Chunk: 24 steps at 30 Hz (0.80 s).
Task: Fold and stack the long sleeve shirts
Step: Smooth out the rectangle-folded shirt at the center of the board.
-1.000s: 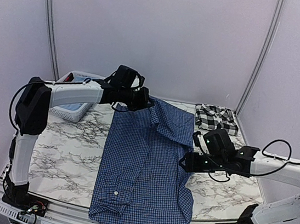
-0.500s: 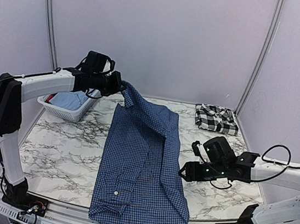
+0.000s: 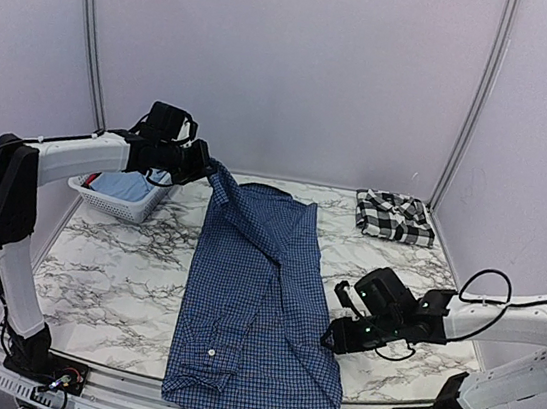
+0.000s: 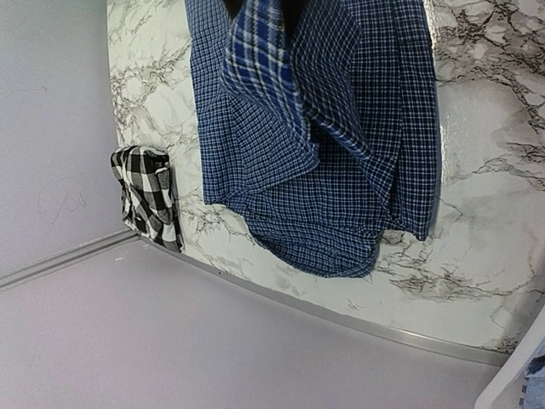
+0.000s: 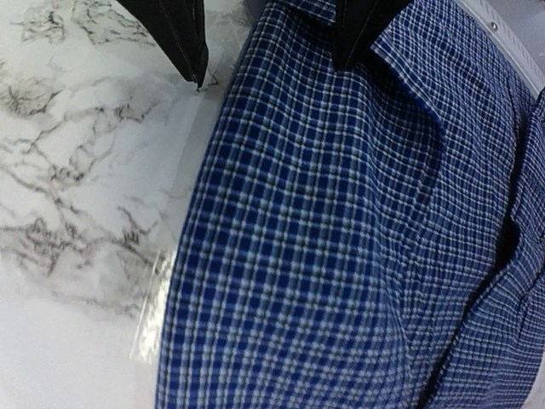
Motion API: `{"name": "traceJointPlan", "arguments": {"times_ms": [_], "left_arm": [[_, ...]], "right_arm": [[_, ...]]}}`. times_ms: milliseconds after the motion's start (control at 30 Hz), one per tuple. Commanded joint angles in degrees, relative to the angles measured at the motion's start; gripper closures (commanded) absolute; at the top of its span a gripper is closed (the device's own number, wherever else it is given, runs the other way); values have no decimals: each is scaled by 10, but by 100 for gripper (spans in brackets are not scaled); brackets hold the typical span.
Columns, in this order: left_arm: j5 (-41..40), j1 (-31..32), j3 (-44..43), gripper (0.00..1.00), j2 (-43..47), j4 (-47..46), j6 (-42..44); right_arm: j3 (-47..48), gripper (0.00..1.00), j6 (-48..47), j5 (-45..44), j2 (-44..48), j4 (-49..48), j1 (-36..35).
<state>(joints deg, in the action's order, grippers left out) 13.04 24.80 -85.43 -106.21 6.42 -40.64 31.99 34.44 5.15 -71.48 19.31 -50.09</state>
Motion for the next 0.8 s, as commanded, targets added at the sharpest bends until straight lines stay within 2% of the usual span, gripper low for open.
{"name": "traceJointPlan", "arguments": {"times_ms": [0,67,333,767], "left_arm": [[9,0,-7,100,-6,6,9],[10,0,-6,100,-7,6,10],[11,0,-3,100,-13,6,8],[16,0,-8,100,-22,6,5]], "right_arm": [[-31,57,34,3,15,0,-13],[-49,62,43,4,34,4,-14],[-75,70,61,7,88,30,-19],[-50,73,55,-3,75,46,-72]]}}
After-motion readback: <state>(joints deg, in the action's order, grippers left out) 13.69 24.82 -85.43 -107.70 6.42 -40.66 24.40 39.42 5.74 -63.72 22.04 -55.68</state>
